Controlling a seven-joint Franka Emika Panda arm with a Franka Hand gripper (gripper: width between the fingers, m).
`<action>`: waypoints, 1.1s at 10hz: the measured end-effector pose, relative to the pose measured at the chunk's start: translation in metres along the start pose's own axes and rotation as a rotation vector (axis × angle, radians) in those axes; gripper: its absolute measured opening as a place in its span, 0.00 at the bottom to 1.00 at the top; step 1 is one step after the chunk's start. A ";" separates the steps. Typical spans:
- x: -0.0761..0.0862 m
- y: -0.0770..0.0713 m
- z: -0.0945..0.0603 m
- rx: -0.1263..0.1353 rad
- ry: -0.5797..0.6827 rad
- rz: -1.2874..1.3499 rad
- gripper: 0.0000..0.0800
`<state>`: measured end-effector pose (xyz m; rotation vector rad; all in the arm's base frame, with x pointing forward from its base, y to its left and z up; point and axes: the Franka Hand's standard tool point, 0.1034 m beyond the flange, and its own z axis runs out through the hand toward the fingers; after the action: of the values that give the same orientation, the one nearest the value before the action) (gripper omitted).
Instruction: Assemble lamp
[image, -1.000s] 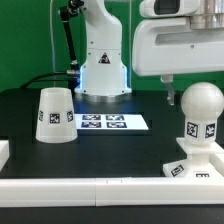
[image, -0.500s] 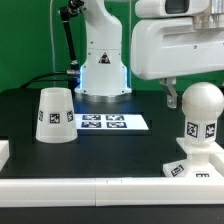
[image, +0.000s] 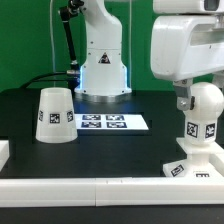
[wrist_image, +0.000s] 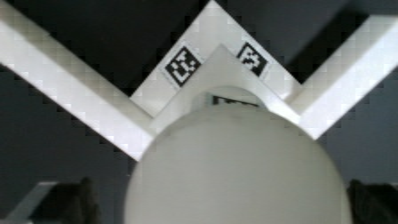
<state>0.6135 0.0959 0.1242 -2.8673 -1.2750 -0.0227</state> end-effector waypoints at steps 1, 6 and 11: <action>0.001 -0.002 0.001 -0.004 -0.007 -0.074 0.87; 0.001 -0.003 0.004 -0.029 -0.043 -0.402 0.87; -0.001 -0.001 0.005 -0.030 -0.046 -0.418 0.72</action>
Offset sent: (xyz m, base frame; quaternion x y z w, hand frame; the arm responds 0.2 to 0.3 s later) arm 0.0024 0.0121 0.0018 -0.0244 -0.0203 -0.1725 0.9845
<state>0.6120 0.0957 0.1196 -2.5799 -1.8713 0.0242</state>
